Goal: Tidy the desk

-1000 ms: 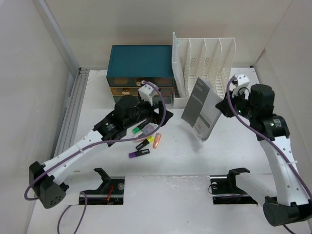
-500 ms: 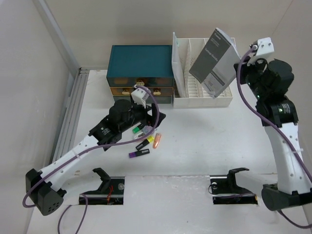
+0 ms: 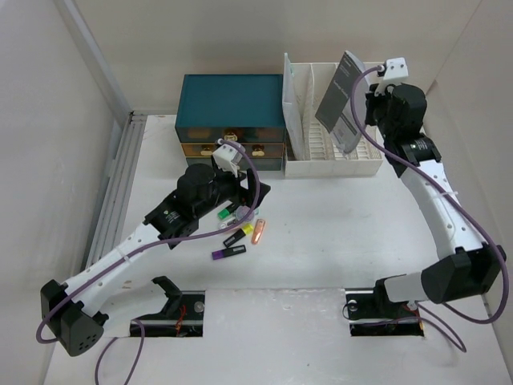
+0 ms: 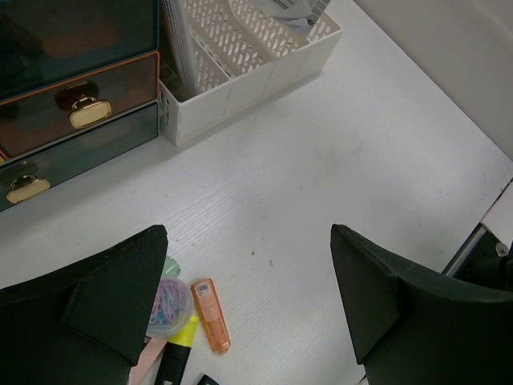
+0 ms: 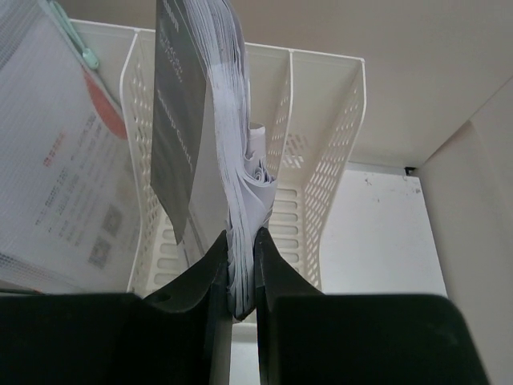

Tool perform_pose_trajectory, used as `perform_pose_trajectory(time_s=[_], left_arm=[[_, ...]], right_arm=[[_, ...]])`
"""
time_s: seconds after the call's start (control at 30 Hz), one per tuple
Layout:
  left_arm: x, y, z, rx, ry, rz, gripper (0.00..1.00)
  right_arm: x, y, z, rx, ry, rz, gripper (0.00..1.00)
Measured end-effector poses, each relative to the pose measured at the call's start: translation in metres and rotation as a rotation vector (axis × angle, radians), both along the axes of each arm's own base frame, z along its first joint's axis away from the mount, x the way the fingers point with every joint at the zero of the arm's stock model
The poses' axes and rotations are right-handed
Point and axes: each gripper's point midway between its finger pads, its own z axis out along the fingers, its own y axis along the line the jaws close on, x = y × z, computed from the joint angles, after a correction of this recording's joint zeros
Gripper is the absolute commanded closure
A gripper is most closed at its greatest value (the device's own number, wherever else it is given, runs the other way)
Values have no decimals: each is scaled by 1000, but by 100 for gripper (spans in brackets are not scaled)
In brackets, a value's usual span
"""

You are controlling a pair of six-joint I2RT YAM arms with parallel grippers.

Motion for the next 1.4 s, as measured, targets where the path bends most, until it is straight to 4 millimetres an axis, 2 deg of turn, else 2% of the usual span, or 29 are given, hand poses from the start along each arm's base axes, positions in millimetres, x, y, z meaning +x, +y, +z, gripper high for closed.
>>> perform_pose_trajectory(time_s=[0.17, 0.37, 0.5, 0.73, 0.87, 1.07, 1.23, 1.27, 1.3, 1.37, 1.4], left_arm=[[0, 0, 0, 0, 0, 1, 20], [0, 1, -5, 8, 6, 5, 20], [1, 2, -7, 12, 9, 10, 20], [2, 2, -9, 17, 13, 14, 20], [2, 1, -11, 20, 16, 14, 20], [3, 1, -11, 21, 18, 14, 20], [3, 1, -11, 21, 17, 14, 20], [3, 1, -11, 21, 17, 14, 20], [3, 1, -11, 21, 17, 15, 20], [3, 2, -11, 21, 17, 17, 20], [3, 2, -11, 22, 16, 18, 20]], right_arm=[[22, 6, -4, 46, -33, -15, 100], [49, 16, -28, 119, -13, -24, 100], [57, 24, -39, 153, -10, -23, 100], [58, 46, -38, 200, -50, 13, 100], [55, 60, -45, 217, -50, 25, 100], [46, 78, -73, 168, -14, 20, 100], [38, 82, -100, 98, 31, 0, 100], [37, 81, -104, 88, 35, -4, 97], [36, 79, -108, 81, 40, -12, 86], [36, 78, -113, 71, 42, -15, 58], [36, 77, -114, 67, 40, -16, 34]])
